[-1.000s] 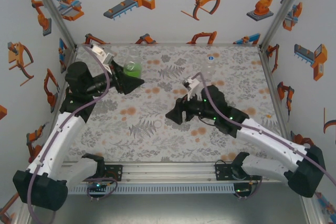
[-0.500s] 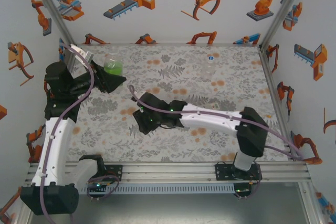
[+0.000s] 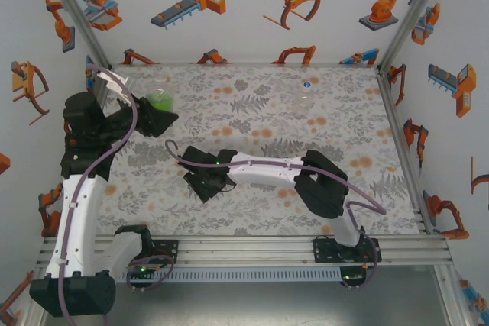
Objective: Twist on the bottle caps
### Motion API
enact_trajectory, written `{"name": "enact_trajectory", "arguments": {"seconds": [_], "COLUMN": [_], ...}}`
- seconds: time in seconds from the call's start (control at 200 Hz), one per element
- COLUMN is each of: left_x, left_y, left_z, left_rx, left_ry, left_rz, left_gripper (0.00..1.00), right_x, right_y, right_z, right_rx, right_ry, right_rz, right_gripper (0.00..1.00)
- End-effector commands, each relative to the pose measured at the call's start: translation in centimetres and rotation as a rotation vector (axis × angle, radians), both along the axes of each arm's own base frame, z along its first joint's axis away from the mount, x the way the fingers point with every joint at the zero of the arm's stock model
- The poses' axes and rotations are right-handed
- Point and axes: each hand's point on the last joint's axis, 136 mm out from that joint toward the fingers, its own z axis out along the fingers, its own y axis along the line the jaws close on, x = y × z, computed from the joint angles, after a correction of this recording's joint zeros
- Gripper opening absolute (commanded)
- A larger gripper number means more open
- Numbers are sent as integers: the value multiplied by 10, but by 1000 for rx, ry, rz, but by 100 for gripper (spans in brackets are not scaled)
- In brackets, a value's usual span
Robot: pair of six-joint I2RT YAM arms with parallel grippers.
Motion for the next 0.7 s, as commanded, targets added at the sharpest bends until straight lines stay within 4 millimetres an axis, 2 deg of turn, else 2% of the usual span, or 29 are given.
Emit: {"name": "enact_trajectory", "arguments": {"seconds": [0.0,0.696], "left_x": [0,5], "left_y": [8,7], "left_z": [15,11], "left_rx": [31,13], "left_ry": [-45,-30], "left_rz": [49,52], "left_gripper": [8,10], "right_x": [3,3], "right_y": [6,18], "right_z": [7,-9], "right_rx": [-5,-4], "right_ry": [-25,-6], "right_rz": [12,35], "right_gripper": [40,40]}}
